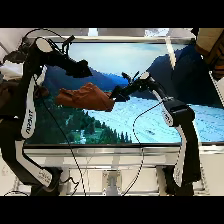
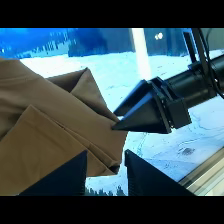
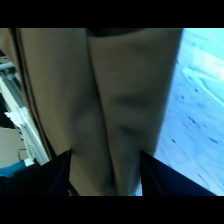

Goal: Fold the shirts.

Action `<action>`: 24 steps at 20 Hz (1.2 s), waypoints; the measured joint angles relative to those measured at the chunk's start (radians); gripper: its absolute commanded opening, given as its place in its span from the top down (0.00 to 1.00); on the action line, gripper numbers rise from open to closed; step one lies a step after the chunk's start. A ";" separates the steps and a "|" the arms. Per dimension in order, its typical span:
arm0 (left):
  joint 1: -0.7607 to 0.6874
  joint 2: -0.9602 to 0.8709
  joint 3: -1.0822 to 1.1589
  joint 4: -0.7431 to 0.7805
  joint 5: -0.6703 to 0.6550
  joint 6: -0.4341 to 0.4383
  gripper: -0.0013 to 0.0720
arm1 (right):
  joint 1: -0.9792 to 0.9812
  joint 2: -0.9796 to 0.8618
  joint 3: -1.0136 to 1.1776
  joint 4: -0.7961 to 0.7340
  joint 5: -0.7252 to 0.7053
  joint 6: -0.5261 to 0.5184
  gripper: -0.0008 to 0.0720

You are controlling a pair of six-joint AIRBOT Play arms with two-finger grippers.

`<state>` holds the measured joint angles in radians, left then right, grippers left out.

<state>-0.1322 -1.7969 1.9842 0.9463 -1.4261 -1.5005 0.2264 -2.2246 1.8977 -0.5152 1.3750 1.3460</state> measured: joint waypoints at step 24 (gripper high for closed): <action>0.000 0.000 0.000 -0.009 -0.053 -0.003 0.58 | -0.292 0.287 0.148 -0.757 0.084 0.058 0.96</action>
<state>-0.1322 -1.7969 1.9842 0.9375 -1.4796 -1.5040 -0.0654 -1.9377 2.0460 -1.2720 1.4593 1.4036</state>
